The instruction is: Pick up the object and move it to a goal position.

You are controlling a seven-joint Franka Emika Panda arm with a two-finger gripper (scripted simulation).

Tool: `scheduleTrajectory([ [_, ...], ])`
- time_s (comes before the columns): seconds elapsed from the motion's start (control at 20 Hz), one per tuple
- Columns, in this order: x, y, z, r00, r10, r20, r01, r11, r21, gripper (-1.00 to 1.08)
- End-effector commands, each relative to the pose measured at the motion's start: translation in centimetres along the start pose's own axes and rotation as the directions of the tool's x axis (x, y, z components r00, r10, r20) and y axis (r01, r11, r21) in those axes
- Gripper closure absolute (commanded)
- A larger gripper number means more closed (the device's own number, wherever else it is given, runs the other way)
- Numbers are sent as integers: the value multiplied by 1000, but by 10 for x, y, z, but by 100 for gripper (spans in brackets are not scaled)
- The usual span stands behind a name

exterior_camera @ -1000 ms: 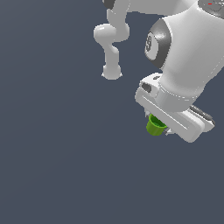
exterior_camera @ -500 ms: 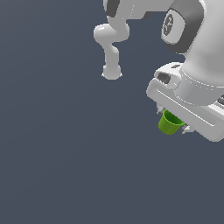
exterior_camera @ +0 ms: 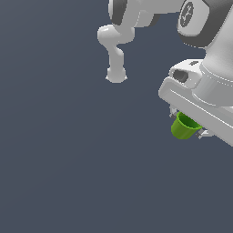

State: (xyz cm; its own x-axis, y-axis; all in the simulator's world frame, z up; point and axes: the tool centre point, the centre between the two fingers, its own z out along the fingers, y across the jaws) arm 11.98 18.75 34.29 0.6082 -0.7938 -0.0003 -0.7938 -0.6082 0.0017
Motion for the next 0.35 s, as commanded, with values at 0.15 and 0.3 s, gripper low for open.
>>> scheduleTrajectory([
  [0.15,-1,-3,-4,1000,0,-1,0,1000,1,108],
  [0.3,-1,-3,-5,1000,0,-1,0,1000,1,108],
])
